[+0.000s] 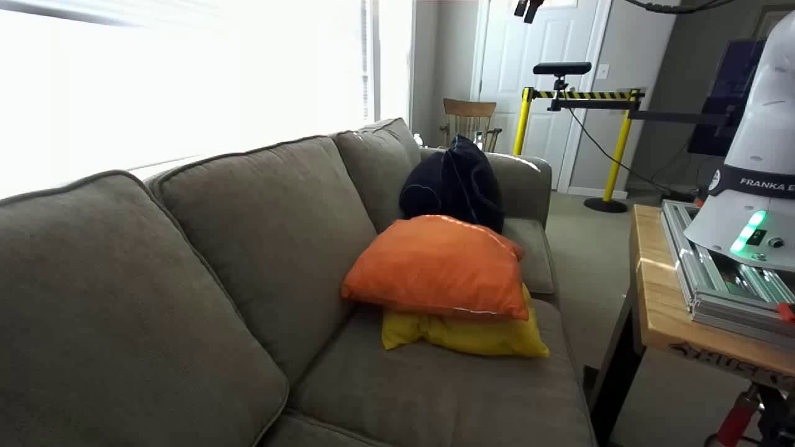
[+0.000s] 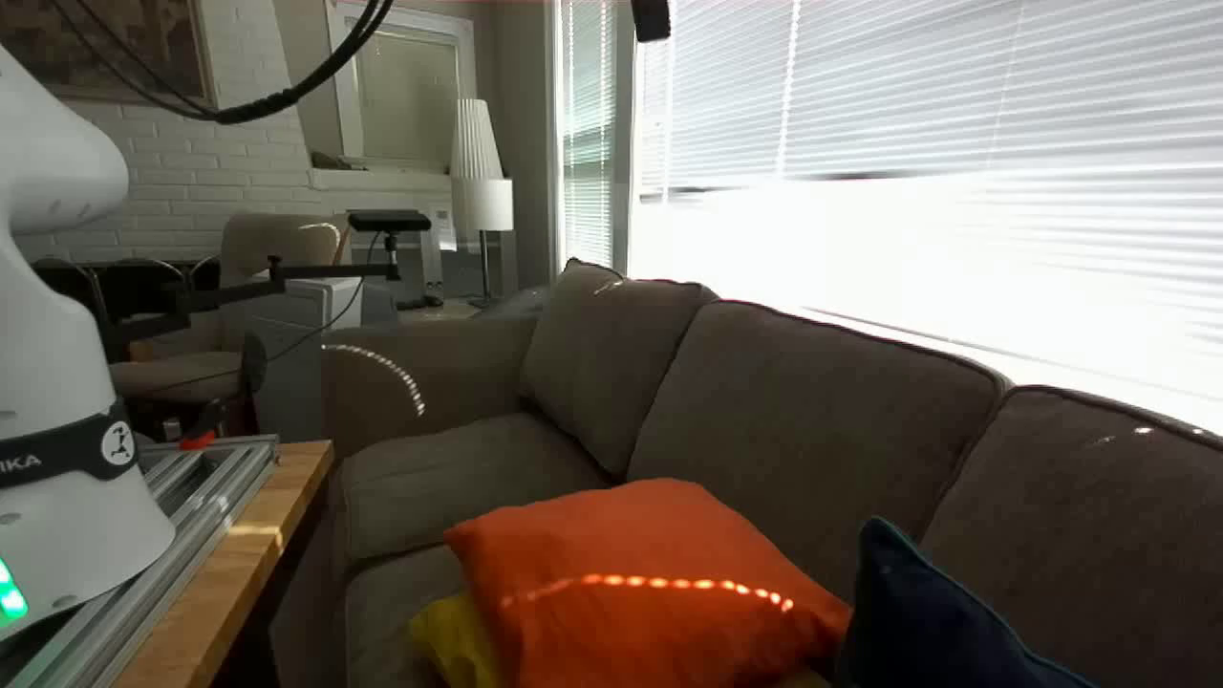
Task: Put the grey and black remote on the orange pillow
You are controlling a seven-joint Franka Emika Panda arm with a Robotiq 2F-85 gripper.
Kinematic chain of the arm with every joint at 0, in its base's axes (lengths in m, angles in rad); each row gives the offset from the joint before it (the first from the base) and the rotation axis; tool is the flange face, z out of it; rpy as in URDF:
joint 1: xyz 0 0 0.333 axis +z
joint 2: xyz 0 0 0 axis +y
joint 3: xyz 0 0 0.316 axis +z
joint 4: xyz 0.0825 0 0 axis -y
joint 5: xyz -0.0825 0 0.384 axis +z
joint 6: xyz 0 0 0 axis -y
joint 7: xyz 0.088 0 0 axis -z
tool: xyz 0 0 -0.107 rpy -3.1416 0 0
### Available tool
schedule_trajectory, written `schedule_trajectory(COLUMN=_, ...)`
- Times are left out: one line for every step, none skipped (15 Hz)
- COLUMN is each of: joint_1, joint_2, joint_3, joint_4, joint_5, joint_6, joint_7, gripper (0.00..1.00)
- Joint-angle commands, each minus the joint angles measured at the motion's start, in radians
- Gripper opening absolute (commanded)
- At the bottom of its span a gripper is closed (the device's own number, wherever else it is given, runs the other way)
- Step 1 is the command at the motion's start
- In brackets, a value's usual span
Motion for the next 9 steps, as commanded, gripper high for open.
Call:
schedule_trajectory(joint_1=-0.022, joint_2=0.003, joint_3=0.018, joint_4=0.003, joint_5=0.009, joint_6=-0.002, joint_7=-0.007, gripper=1.0)
schedule_trajectory(joint_1=-0.022, joint_2=0.003, joint_3=0.018, joint_4=0.003, joint_5=0.009, joint_6=-0.002, joint_7=-0.007, gripper=1.0)
schedule_trajectory(joint_1=-0.022, joint_2=0.003, joint_3=0.018, joint_4=0.003, joint_5=0.009, joint_6=-0.002, joint_7=-0.007, gripper=1.0)
schedule_trajectory(joint_1=-0.022, joint_2=0.003, joint_3=0.018, joint_4=0.003, joint_5=0.009, joint_6=-0.002, joint_7=-0.007, gripper=1.0)
schedule_trajectory(joint_1=-0.022, joint_2=0.003, joint_3=0.018, joint_4=0.003, joint_5=0.009, joint_6=-0.002, joint_7=-0.007, gripper=1.0)
schedule_trajectory(joint_1=-0.022, joint_2=0.003, joint_3=0.018, joint_4=0.003, joint_5=0.009, joint_6=-0.002, joint_7=-0.007, gripper=1.0)
schedule_trajectory(joint_1=-0.022, joint_2=0.003, joint_3=0.018, joint_4=0.003, joint_5=0.009, joint_6=-0.002, joint_7=-0.007, gripper=1.0)
schedule_trajectory(joint_1=-0.022, joint_2=0.003, joint_3=0.018, joint_4=0.003, joint_5=0.009, joint_6=-0.002, joint_7=-0.007, gripper=1.0)
schedule_trajectory(joint_1=-0.03, joint_2=0.02, joint_3=0.025, joint_4=0.007, joint_5=-0.018, joint_6=-0.013, joint_7=0.005, gripper=1.0)
